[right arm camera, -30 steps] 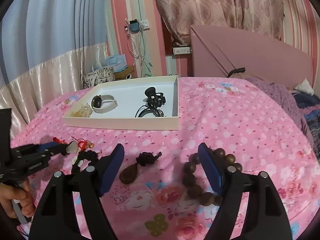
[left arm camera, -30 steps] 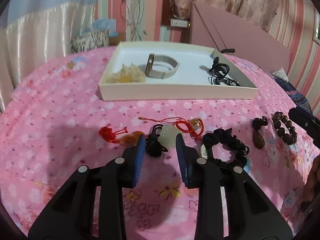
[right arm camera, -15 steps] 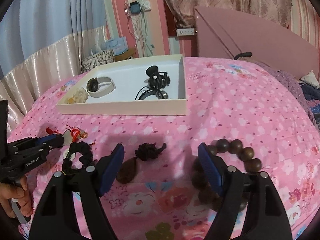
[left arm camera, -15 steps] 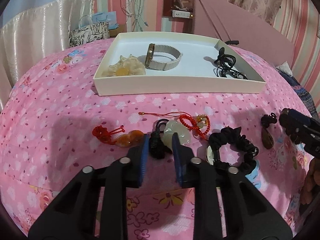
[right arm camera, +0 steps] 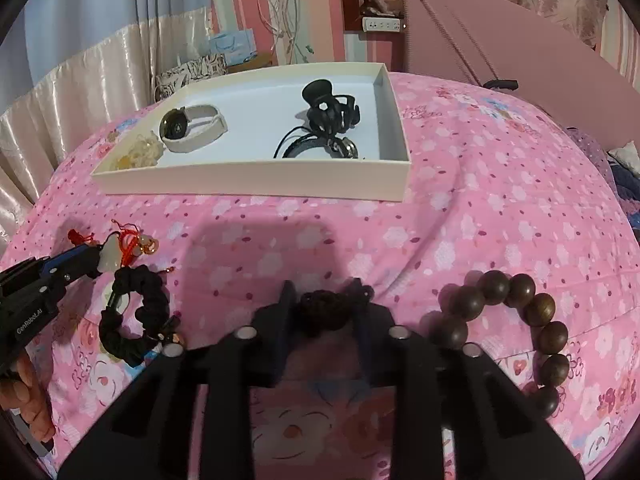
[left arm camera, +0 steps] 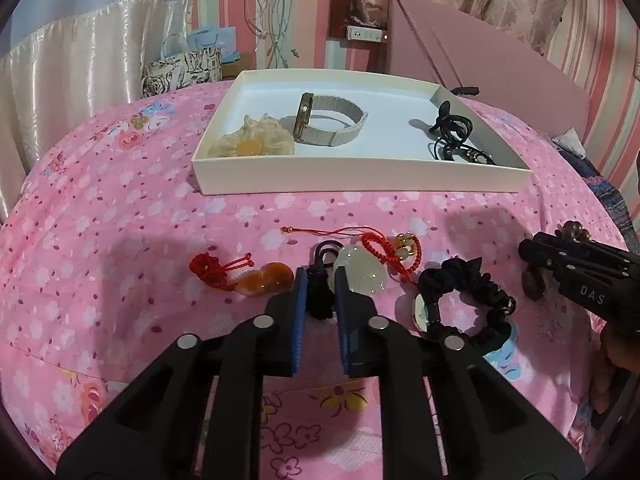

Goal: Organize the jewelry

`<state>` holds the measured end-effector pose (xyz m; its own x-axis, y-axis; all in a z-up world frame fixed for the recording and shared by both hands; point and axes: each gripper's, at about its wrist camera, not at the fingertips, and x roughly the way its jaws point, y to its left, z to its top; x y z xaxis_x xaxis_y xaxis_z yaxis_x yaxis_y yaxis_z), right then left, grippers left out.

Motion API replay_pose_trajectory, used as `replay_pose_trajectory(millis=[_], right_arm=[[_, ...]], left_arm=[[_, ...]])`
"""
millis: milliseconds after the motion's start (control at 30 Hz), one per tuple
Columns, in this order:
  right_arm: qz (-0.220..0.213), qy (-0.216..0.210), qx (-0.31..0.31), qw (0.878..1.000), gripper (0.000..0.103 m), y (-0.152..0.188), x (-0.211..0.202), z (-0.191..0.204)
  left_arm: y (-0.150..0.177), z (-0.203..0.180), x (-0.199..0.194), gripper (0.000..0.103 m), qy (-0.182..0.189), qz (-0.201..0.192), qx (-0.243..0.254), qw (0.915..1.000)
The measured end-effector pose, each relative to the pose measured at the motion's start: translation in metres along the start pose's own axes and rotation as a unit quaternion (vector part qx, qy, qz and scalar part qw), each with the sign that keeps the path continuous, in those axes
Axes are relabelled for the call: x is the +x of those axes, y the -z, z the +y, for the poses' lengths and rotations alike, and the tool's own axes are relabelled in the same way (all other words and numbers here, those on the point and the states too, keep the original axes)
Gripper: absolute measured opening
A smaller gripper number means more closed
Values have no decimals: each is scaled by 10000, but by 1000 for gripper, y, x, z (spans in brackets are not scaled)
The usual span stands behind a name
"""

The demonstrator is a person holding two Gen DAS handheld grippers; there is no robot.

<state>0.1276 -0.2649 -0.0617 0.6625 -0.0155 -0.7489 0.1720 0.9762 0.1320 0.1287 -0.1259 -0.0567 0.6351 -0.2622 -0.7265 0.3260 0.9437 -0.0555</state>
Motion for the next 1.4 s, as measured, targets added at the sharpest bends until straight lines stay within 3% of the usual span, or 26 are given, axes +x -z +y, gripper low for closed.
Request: replay_pose_trajectory(millis=[233, 267, 500, 867, 1233, 1400], right_arm=[[-289, -102, 71, 9995, 23, 1, -14, -2], [-371, -108, 77, 9992, 23, 2, -19, -2], [-926, -280, 73, 9953, 23, 0, -70, -4], [-1355, -399, -65, 9899, 23, -13, -111, 4], [-1420, -439, -184, 9887, 23, -30, -113, 11], [-1616, -344, -289, 9858, 23, -67, -120, 11]], left_arm=[[2, 11, -11, 7, 216, -225, -179, 9994], [2, 12, -15, 1, 203, -273, -169, 9993], [1, 22, -45, 2, 271, -521, -159, 9981], [-7, 27, -80, 2, 317, -810, -27, 9962], [-46, 29, -98, 2, 188, -1073, 87, 9940], [-83, 31, -100, 2, 186, -1201, 89, 9926]])
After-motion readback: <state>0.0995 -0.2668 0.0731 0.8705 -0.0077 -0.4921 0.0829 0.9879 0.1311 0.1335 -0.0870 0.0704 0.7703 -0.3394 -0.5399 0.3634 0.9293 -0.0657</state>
